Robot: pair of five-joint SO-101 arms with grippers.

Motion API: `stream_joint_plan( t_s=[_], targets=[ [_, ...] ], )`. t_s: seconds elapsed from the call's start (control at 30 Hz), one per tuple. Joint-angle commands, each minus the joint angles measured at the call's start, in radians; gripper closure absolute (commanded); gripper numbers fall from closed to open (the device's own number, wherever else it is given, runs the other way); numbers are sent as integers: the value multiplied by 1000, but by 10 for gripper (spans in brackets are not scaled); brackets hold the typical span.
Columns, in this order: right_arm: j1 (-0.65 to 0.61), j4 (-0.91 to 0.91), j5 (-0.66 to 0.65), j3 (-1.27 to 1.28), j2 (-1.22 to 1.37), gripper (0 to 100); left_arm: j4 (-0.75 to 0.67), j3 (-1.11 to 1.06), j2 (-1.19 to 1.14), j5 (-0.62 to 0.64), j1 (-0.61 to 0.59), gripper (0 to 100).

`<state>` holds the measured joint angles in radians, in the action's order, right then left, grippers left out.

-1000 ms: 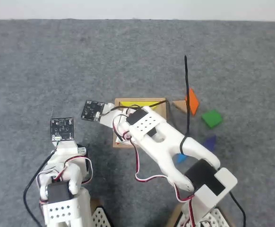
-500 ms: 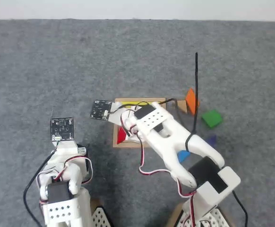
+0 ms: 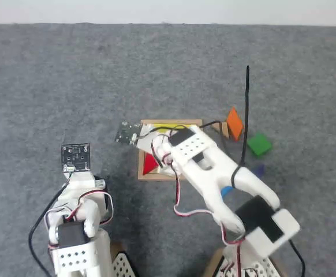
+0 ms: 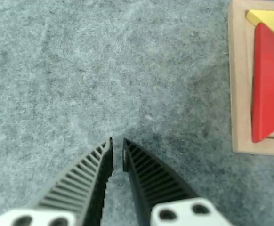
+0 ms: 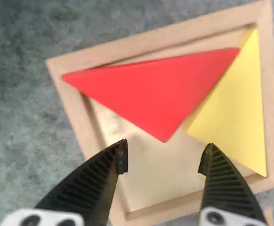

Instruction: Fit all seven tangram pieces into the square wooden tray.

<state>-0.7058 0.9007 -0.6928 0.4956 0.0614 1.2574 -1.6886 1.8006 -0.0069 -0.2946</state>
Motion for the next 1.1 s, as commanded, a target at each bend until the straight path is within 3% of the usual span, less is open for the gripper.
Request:
stream_joint_plan(
  t_s=[0.0,0.33,0.5,1.07],
  targets=[
    [-28,-54,12,38,-77,735,3,5,18,-5,6,964],
    [35,-41,12,-180,202,735,3,5,18,-5,6,964],
    [53,-5,54,-256,217,735,3,5,18,-5,6,964],
    [-36,-4,107,95,-28,735,3,5,18,-5,6,964]
  ],
)
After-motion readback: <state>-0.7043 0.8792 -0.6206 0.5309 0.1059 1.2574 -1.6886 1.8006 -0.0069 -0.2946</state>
